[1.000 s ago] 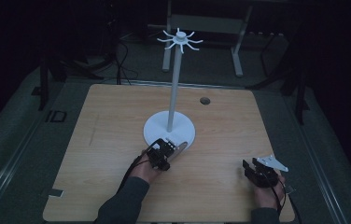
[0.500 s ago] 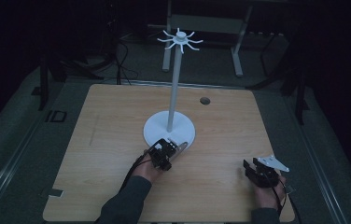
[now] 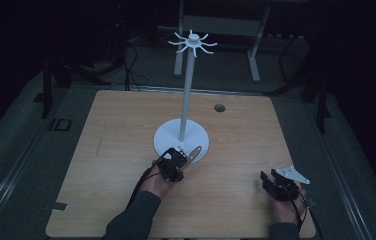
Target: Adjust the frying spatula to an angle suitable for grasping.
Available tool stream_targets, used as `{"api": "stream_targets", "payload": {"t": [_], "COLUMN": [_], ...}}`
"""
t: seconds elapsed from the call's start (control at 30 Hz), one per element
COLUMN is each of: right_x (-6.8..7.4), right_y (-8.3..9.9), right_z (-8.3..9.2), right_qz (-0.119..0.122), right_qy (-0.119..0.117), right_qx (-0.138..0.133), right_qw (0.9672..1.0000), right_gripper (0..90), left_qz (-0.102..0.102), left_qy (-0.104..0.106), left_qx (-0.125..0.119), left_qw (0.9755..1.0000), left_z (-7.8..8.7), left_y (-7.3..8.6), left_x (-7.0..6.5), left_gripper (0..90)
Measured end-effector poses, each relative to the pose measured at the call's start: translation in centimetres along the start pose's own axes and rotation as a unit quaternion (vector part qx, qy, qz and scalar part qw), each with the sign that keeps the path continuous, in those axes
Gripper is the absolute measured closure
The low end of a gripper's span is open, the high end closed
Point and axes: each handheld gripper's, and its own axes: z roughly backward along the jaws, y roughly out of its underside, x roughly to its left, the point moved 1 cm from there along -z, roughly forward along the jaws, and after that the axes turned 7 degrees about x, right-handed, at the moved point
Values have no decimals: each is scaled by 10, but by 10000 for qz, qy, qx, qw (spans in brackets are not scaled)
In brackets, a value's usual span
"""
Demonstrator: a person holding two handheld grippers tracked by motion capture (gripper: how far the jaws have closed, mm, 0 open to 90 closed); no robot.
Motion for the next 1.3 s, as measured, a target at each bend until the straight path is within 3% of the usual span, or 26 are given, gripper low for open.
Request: {"api": "stream_targets", "payload": {"t": [0.4,0.5,0.53,0.83,1.2,1.3], "right_x": [1,1,1,1,0,0], "right_y": [0,0,0,0,1,1], "right_z": [0,0,0,-1,-2,-2], "right_qz": [20,15,17,13,-2,4], "right_qy": [10,8,14,0,7,12], "right_qx": [21,23,23,34,45,43], "right_qw": [10000,10000,10000,10000,10000,10000], "right_gripper": [541,541,541,540,540,539], "left_qz": [0,-22,44,149,230,329], "left_qy": [-44,-69,-117,-226,-279,-273], "left_qx": [-541,-560,-830,-1275,-1537,-1656], "left_qw": [9985,9984,9965,9915,9875,9853], "left_z": [16,18,26,42,55,58], "left_y": [1,2,1,1,-2,-1], "left_x": [-3,-3,-3,-5,-3,-1], "left_gripper": [749,749,749,749,749,749]}}
